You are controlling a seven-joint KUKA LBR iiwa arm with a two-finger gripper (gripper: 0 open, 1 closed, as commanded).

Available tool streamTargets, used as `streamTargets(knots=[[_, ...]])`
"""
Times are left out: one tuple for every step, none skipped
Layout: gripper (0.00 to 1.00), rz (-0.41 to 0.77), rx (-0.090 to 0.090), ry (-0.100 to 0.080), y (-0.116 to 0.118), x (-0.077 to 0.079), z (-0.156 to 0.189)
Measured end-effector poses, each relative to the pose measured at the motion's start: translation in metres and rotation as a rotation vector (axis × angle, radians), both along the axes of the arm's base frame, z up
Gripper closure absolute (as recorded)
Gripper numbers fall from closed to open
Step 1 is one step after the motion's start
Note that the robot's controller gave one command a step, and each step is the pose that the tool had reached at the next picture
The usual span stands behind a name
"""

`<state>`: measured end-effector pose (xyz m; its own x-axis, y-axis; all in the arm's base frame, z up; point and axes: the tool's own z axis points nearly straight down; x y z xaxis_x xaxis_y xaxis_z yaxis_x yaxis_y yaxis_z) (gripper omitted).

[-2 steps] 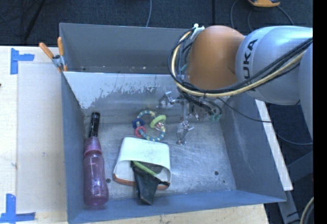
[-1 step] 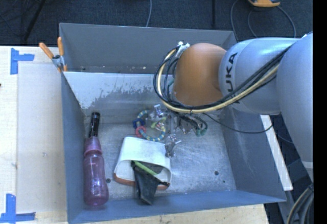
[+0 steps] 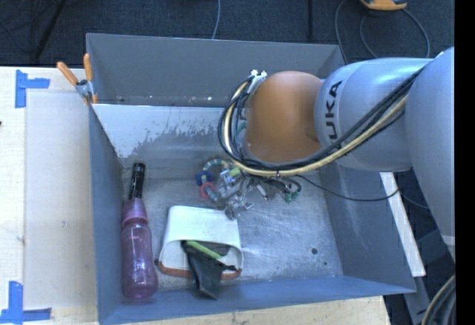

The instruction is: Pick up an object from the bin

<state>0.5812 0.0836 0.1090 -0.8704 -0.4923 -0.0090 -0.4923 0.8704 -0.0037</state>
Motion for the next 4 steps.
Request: streamTargets(knots=[[0.00, 0.001, 0.000, 0.008, 0.000, -0.002, -0.003], [0.00, 0.001, 0.000, 0.009, 0.000, -0.003, -0.003], [0.00, 0.062, -0.003, 0.014, 0.035, -0.026, 0.024], [0.00, 0.148, 0.005, -0.001, 0.075, -0.052, 0.050]])
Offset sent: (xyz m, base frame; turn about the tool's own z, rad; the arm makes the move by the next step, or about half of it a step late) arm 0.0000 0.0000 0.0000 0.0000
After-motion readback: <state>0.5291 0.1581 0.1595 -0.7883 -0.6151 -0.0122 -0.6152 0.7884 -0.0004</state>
